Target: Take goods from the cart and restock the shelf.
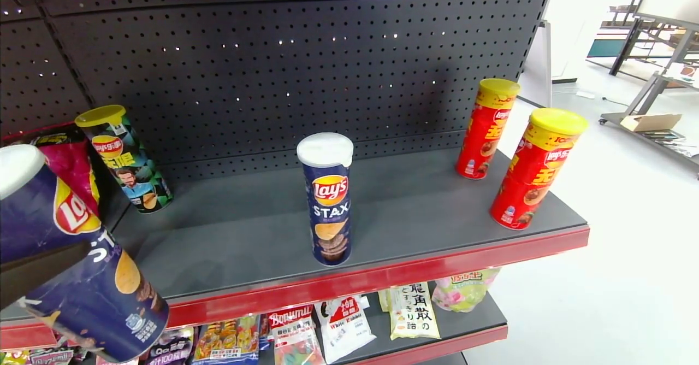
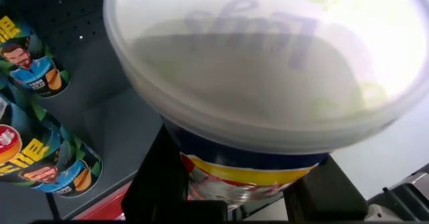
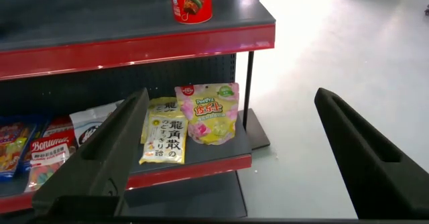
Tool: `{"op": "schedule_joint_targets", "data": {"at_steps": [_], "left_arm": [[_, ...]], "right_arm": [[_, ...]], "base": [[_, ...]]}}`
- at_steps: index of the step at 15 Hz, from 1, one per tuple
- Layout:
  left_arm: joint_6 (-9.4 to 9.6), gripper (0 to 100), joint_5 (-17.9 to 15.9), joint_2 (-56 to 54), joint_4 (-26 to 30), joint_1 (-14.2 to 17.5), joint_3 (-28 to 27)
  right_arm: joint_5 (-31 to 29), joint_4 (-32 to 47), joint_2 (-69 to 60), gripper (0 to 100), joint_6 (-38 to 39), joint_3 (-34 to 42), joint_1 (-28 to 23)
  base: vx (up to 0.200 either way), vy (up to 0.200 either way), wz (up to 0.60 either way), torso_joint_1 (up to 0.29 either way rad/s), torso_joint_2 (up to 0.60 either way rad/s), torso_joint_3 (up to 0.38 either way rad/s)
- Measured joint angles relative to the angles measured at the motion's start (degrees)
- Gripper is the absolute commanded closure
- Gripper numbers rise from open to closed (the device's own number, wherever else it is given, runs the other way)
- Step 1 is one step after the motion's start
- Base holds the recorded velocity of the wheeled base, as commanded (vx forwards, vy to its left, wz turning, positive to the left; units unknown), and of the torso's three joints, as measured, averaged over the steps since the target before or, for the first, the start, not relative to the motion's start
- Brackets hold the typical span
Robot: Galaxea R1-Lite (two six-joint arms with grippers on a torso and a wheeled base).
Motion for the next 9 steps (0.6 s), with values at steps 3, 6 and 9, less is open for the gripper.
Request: {"op": "schedule_joint_targets", "data": {"at_steps": [3, 6, 9], "left_arm": [[-0.55, 100, 0.66, 2.17, -1.23, 0.09, 0.99], [-0.88, 100, 0.99, 4.71, -3.72, 0.37, 0.73], [-0.94, 100, 1.19, 8.30, -7.23, 0.43, 0.22]], "right_arm": [[0.02, 0.00, 0.00, 0, 0.00, 0.00, 0.01], [0.00, 0.02, 0.00, 0, 0.00, 0.00, 0.00], [0.00, 0.00, 0.00, 0, 0.00, 0.00, 0.01]], "base": [[0.000, 0.000, 0.00, 0.000, 0.00, 0.000], [0.000, 0.000, 0.00, 0.000, 0.00, 0.000], [0.000, 0.000, 0.00, 0.000, 0.00, 0.000]]}}
